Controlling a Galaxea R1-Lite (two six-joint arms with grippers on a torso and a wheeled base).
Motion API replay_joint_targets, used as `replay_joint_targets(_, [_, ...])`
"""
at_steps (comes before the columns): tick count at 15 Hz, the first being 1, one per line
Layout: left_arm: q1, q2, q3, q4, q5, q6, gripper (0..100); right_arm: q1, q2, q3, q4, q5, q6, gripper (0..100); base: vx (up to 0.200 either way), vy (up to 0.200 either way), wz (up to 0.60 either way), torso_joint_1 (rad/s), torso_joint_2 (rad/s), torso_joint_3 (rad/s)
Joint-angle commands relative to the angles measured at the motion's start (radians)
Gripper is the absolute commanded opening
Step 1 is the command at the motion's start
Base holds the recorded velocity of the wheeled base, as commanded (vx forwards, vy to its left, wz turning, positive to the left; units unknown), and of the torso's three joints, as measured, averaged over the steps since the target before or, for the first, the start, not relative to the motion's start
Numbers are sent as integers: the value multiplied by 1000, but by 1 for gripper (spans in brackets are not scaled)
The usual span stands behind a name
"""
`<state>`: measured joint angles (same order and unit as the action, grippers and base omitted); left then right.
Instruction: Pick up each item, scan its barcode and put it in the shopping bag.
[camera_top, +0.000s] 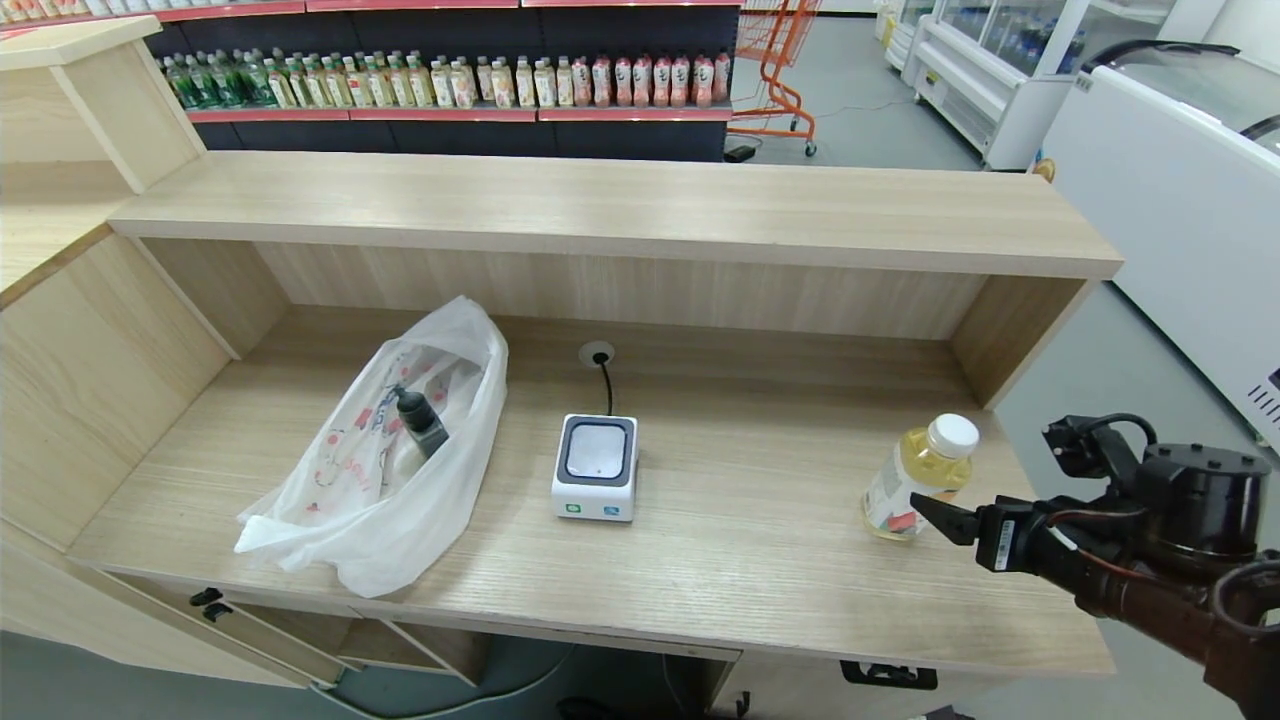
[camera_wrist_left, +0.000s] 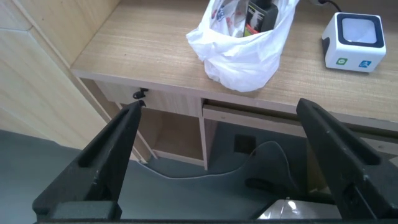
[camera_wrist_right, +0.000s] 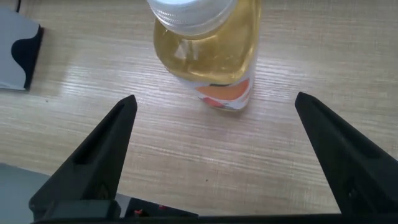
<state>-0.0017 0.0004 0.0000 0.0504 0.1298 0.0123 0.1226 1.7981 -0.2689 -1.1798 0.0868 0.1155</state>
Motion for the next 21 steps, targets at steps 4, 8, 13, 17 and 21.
replay_joint_targets(4, [0, 0, 0, 0, 1, 0, 100, 20, 133, -46, -84, -13, -4, 100, 0, 0, 0, 0, 0, 0])
replay_joint_targets(8, [0, 0, 0, 0, 1, 0, 100, 40, 204, -85, -162, -29, 7, 100, 0, 0, 0, 0, 0, 0])
replay_joint_targets(13, [0, 0, 0, 0, 1, 0, 100, 43, 280, -144, -195, -29, 12, 100, 0, 0, 0, 0, 0, 0])
replay_joint_targets(17, [0, 0, 0, 0, 1, 0, 100, 45, 320, -182, -208, -27, 1, 100, 0, 0, 0, 0, 0, 0])
replay_joint_targets(21, [0, 0, 0, 0, 1, 0, 100, 69, 363, -202, -221, -29, -19, 100, 0, 0, 0, 0, 0, 0])
